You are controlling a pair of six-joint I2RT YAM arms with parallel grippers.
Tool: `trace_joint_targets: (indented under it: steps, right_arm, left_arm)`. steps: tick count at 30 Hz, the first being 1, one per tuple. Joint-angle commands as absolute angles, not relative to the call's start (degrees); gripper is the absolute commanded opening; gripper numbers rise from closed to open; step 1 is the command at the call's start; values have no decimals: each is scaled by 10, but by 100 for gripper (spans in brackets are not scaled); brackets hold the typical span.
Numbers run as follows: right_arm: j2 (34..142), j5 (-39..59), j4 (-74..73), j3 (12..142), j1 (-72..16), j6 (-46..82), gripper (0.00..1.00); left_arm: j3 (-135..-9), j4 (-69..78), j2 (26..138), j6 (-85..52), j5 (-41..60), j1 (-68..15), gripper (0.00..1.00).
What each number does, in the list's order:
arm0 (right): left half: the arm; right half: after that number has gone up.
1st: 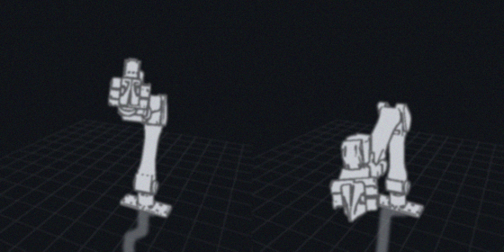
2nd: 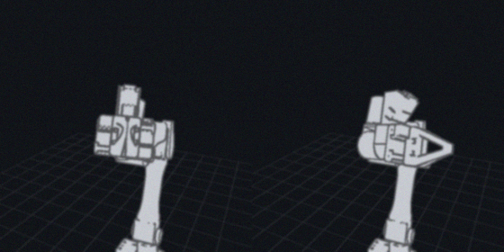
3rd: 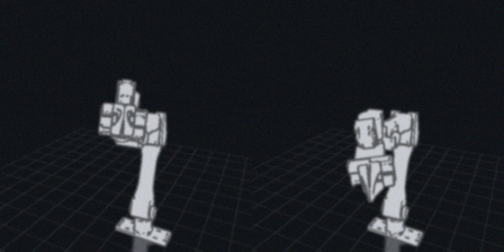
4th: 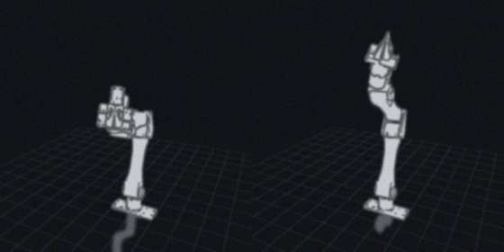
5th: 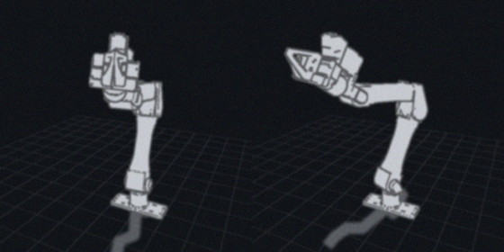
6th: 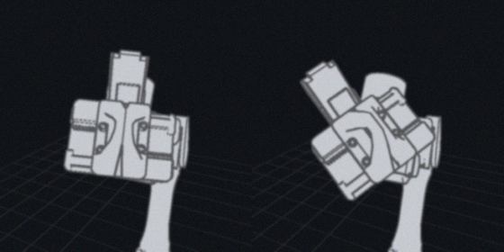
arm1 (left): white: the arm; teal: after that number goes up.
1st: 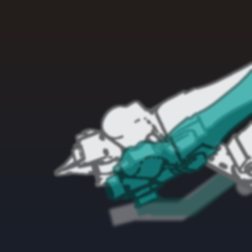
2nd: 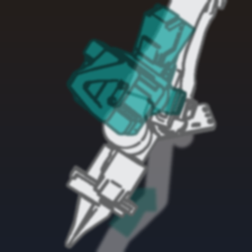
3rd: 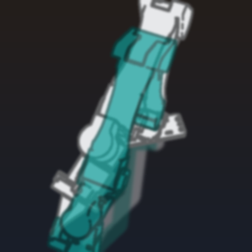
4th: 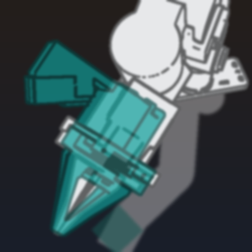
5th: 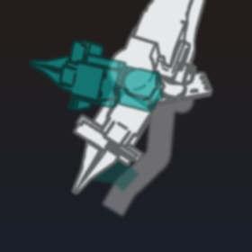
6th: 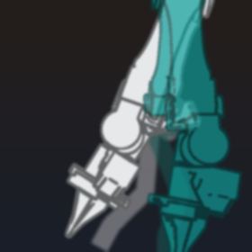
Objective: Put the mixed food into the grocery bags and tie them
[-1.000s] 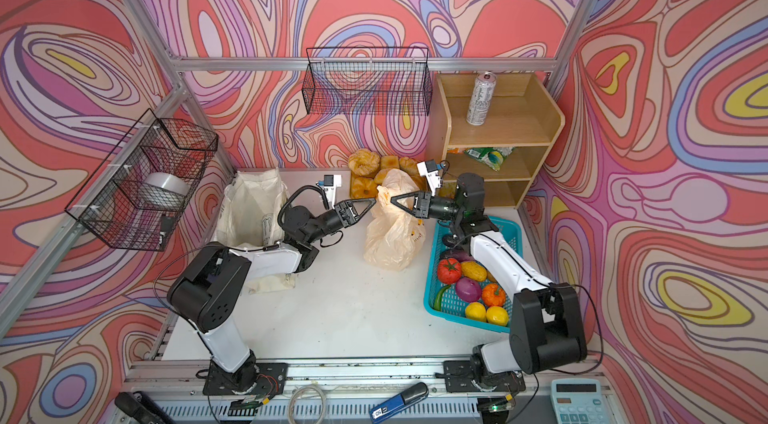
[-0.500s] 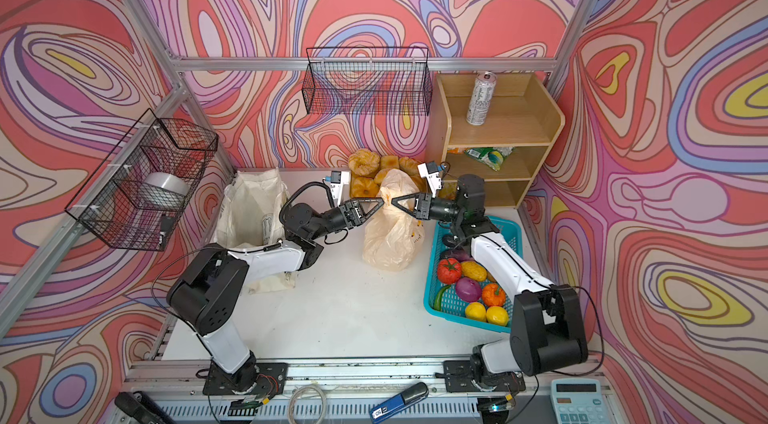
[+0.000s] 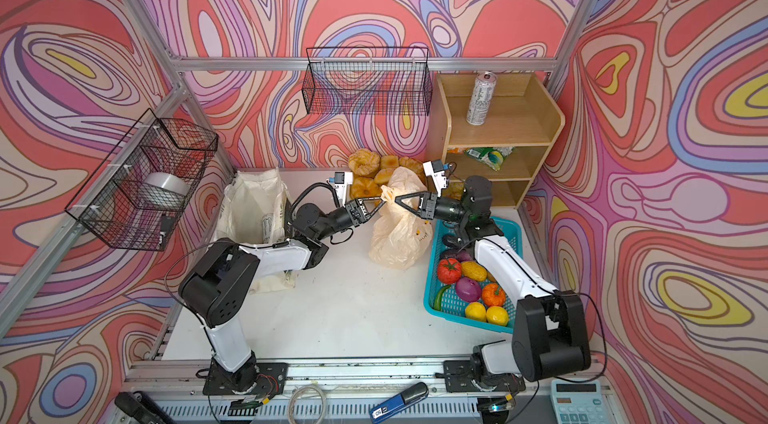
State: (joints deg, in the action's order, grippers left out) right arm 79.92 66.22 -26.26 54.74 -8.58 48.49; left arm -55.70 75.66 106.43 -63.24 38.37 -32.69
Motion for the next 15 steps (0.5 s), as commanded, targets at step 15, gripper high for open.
trace_joint_targets:
  steps: [15]
  right_arm:
    - [791, 692, -290, 549, -88, 490, 0]
  left_arm:
    - [-607, 782, 1115, -622, 349, -359, 11]
